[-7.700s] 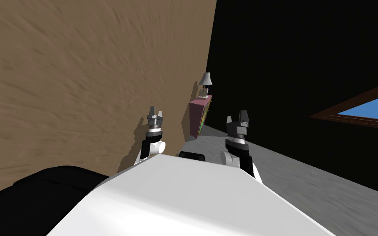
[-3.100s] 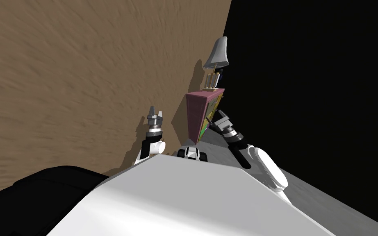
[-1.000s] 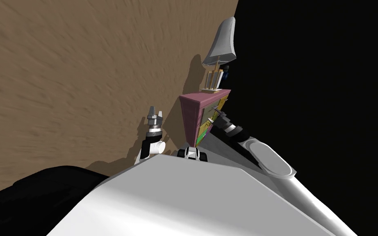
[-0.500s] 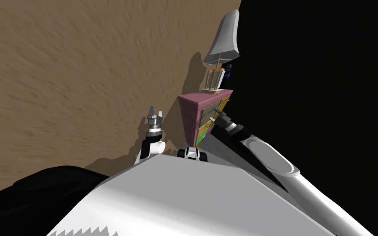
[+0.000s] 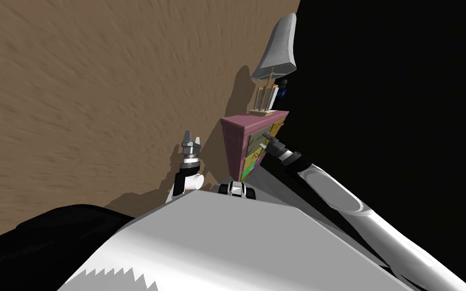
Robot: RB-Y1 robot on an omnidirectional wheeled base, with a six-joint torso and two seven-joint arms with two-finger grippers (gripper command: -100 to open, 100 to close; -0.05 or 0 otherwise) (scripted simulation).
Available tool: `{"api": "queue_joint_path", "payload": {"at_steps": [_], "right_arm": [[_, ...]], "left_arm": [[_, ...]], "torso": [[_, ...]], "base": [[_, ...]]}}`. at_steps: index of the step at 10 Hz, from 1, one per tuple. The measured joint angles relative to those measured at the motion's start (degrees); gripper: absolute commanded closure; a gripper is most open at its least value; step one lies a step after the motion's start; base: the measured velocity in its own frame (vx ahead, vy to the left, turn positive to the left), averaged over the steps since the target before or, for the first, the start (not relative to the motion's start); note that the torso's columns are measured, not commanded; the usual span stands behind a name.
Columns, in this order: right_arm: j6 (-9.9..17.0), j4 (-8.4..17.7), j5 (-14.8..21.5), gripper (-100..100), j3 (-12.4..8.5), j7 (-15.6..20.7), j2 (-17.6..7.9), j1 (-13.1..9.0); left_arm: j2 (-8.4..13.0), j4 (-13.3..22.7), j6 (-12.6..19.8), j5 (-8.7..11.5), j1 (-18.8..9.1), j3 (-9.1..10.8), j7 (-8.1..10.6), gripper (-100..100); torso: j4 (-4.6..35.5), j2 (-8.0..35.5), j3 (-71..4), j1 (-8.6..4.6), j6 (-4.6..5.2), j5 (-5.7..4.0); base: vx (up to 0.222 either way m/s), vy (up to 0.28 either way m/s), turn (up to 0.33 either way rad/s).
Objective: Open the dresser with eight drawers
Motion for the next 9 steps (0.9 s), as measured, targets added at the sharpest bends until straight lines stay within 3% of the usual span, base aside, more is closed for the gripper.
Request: {"api": "queue_joint_path", "payload": {"at_steps": [2, 3, 8, 9], "right_arm": [[-0.73, 0.24, -0.8, -100, -1.02, -0.83, -0.73, -0.84], [-0.75, 0.26, -0.9, 100, -1.06, -0.84, -0.78, -0.87], [-1.36, -0.83, -0.78, 100, -1.34, -1.62, -1.06, -0.83], [-1.39, -0.86, -0.77, -100, -1.35, -1.66, -1.08, -0.81]], "left_arm": [[0.0, 0.0, 0.0, 0.0, 0.0, 0.0, 0.0, 0], [0.0, 0.0, 0.0, 0.0, 0.0, 0.0, 0.0, 0], [0.01, 0.01, 0.0, 0.0, -0.01, 0.01, 0.0, 0], [0.01, 0.01, 0.0, 0.0, -0.01, 0.0, 0.0, 0]], "torso": [[0.0, 0.01, 0.0, 0.08, -0.02, 0.03], [0.01, 0.02, 0.02, -0.06, -0.02, -0.01], [0.02, 0.06, 0.04, -0.1, 0.0, -0.03], [-0.05, -0.21, -0.12, 0.25, -0.03, 0.06]], "base": [[0.001, 0.034, -0.059], [0.0, 0.005, 0.003], [-0.099, -0.114, -0.042], [0.038, 0.02, 0.049]]}}
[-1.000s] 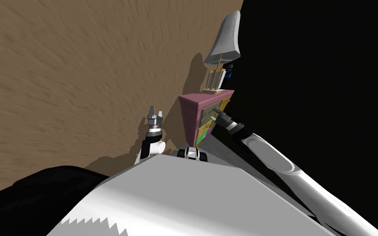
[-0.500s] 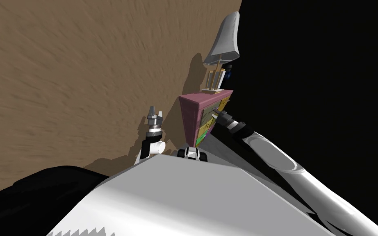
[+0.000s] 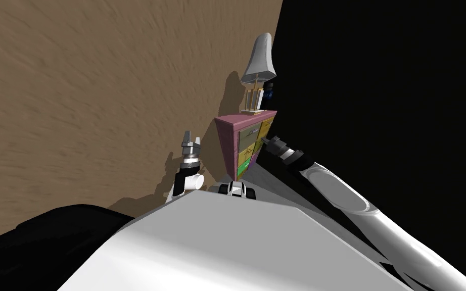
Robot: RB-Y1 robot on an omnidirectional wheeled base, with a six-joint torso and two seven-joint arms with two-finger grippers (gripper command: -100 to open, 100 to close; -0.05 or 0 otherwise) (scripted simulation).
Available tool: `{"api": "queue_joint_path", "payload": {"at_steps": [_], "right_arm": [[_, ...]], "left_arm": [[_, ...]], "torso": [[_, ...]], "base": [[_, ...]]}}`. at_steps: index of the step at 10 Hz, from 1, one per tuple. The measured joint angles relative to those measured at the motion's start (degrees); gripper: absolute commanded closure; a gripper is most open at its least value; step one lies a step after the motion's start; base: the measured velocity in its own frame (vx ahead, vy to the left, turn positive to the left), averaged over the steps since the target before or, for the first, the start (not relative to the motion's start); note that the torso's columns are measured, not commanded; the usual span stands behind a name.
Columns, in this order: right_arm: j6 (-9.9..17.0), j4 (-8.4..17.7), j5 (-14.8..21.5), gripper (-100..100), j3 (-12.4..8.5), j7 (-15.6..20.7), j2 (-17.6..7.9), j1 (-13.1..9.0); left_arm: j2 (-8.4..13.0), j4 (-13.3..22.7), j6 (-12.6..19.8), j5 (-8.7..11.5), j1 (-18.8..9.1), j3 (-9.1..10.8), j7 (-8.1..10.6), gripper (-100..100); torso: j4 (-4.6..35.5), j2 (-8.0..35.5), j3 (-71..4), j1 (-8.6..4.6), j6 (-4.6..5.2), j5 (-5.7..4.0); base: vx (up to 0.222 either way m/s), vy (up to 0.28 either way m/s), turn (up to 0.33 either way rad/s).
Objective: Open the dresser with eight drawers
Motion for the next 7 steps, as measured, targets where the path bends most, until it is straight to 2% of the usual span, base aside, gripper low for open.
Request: {"api": "queue_joint_path", "payload": {"at_steps": [1, 4, 5, 6, 7], "right_arm": [[-0.01, 0.58, -1.17, -100, -0.06, -0.19, -0.02, -0.3], [-0.9, 2.52, -4.14, -100, -0.78, -2.56, 0.29, -1.92], [-1.16, 3.09, -5.43, -100, -1.04, -3.16, 0.34, -2.26], [-1.2, 3.16, -5.59, -100, -1.07, -3.25, 0.35, -2.3], [-0.58, 5.38, -6.58, -100, -2.58, -5.57, 1.67, -5.16]], "left_arm": [[-0.01, -0.01, 0.0, 0.0, 0.01, -0.01, 0.0, 0], [-0.02, -0.02, -0.01, 0.0, 0.02, -0.01, 0.0, 0], [-0.01, -0.01, -0.01, 0.0, 0.02, -0.01, 0.0, 0], [-0.01, -0.01, -0.01, 0.0, 0.01, -0.01, 0.0, 0], [0.01, 0.0, 0.0, 0.0, -0.01, 0.0, 0.0, 0]], "torso": [[-0.08, -0.24, -0.16, 0.22, -0.02, 0.08], [0.04, 0.16, 0.08, -0.2, 0.02, -0.05], [0.08, 0.28, 0.17, -0.37, 0.03, -0.09], [0.14, 0.52, 0.3, -0.53, 0.06, -0.14], [0.19, 0.66, 0.4, -0.86, -0.02, -0.23]], "base": [[0.092, 0.067, 0.066], [0.109, 0.09, 0.049], [0.043, 0.029, 0.003], [-0.053, -0.118, 0.26], [-0.112, -0.187, 0.19]]}}
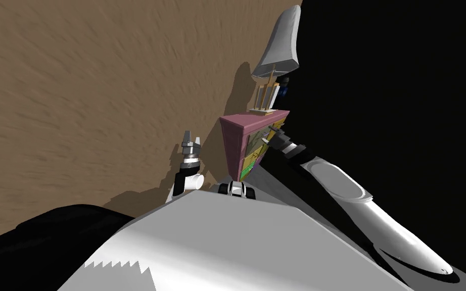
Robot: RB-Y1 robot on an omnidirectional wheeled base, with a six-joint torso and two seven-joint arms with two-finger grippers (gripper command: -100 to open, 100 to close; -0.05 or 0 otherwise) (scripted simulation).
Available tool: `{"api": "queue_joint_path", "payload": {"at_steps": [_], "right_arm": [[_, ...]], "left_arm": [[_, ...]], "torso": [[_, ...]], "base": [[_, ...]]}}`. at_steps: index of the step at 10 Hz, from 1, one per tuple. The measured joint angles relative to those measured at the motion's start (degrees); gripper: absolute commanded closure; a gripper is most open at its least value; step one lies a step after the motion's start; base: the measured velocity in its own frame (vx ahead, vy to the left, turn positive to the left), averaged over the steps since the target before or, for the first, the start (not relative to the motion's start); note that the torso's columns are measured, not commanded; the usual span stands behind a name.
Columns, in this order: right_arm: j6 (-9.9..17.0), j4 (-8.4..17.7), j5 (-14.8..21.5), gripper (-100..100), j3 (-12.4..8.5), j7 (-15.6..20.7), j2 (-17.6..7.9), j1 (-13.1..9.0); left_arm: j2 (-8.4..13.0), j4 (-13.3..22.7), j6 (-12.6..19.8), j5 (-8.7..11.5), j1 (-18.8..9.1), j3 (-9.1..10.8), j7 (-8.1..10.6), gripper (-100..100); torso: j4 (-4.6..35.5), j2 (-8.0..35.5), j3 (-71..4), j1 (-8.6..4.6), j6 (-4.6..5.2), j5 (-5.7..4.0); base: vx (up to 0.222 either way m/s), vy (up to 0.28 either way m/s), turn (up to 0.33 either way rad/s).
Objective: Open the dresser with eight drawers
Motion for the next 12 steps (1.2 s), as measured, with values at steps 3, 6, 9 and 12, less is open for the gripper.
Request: {"api": "queue_joint_path", "payload": {"at_steps": [3, 6, 9, 12], "right_arm": [[1.41, 5.6, -8.0, -100, -1.23, -2.13, 3.89, -3.79], [1.52, 6.95, -13.66, -100, -1.14, -6.44, 4.03, -4.24], [2.78, 8.25, -16.4, -100, -2.44, -11.55, 5.34, -5.68], [4.23, 13.18, -21.92, -100, -3.47, -16.27, 8.77, -10.34]], "left_arm": [[-0.01, 0.0, 0.0, 0.0, 0.02, 0.0, 0.0, 0], [-0.02, -0.01, 0.0, 0.0, 0.02, -0.01, 0.0, 0], [0.0, 0.0, 0.0, 0.0, 0.0, 0.0, 0.0, 0], [-0.01, 0.0, 0.0, 0.0, 0.02, 0.0, 0.0, 0]], "torso": [[-0.18, -0.59, -0.36, 0.94, 0.05, 0.26], [-0.17, -0.55, -0.35, 0.63, 0.04, 0.18], [-0.07, -0.22, -0.14, 0.17, 0.0, 0.05], [-0.16, -0.54, -0.33, 0.89, 0.05, 0.25]], "base": [[-0.042, -0.044, -0.019], [0.014, 0.017, 0.004], [-0.053, -0.099, 0.143], [-0.048, -0.044, -0.011]]}}
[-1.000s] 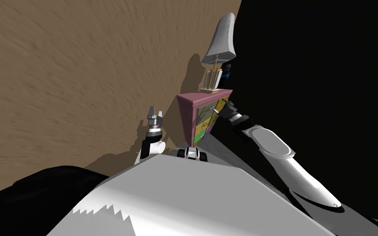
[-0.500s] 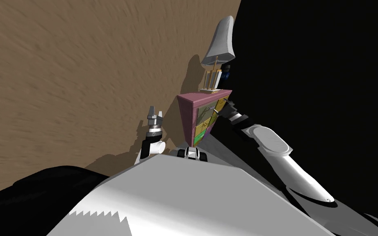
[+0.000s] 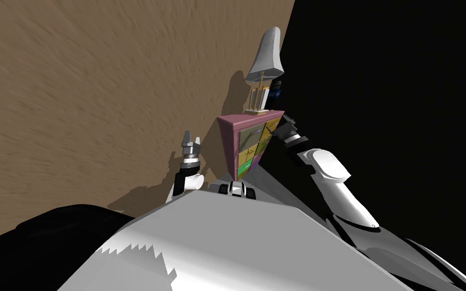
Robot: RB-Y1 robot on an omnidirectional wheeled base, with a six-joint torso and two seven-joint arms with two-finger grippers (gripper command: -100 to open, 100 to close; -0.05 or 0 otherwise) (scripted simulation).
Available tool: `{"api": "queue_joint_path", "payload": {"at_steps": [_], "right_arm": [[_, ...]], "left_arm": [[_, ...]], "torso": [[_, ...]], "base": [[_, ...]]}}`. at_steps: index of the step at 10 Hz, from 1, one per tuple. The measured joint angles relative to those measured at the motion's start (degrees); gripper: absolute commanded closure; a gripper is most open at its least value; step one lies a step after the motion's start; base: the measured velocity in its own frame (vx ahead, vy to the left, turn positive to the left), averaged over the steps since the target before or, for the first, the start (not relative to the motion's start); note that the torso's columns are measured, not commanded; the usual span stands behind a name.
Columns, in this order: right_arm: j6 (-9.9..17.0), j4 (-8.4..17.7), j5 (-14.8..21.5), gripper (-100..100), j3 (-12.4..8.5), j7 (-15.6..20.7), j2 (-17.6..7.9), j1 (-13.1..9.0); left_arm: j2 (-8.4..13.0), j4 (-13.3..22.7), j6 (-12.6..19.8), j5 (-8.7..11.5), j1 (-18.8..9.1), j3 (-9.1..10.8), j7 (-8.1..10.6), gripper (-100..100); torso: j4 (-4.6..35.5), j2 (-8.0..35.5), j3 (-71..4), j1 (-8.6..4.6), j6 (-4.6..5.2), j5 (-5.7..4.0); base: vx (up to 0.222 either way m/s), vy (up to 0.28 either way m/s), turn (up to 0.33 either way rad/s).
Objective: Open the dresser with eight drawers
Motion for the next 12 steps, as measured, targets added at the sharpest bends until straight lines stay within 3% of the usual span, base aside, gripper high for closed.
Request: {"api": "queue_joint_path", "payload": {"at_steps": [2, 5, 7, 10, 12], "right_arm": [[-0.43, 2.6, -3.5, -100, -0.22, -3.02, 0.55, -0.89], [-0.37, 2.83, -8.38, -100, -0.24, -7.36, 0.47, -0.93], [2.51, 4.39, -11.98, -100, -2.2, -11.54, 2.26, -3.18], [2.07, 8.78, -17.12, -100, -2.83, -16.59, 5.6, -7.27], [1.91, 11.38, -20.61, -100, -2.87, -19.89, 5.68, -7.87]], "left_arm": [[-0.01, -0.01, 0.0, 0.0, 0.01, -0.01, 0.0, 0], [0.0, -0.01, 0.0, 0.0, 0.01, 0.0, 0.0, 0], [0.01, 0.0, 0.0, 0.0, -0.01, 0.01, 0.0, 0], [-0.01, -0.01, 0.0, 0.0, 0.01, -0.01, 0.0, 0], [-0.01, -0.01, 0.0, 0.0, 0.01, -0.01, 0.0, 0]], "torso": [[-0.03, -0.08, -0.06, -0.09, -0.01, -0.02], [0.04, 0.14, 0.09, -0.4, 0.0, -0.12], [0.12, 0.39, 0.25, -0.75, 0.05, -0.23], [-0.05, -0.15, -0.11, 0.08, -0.03, 0.03], [0.01, 0.04, 0.02, -0.28, 0.0, -0.08]], "base": [[0.006, 0.018, 0.004], [-0.027, -0.034, 0.092], [-0.093, -0.147, 0.079], [-0.008, 0.003, -0.011], [0.009, 0.016, 0.001]]}}
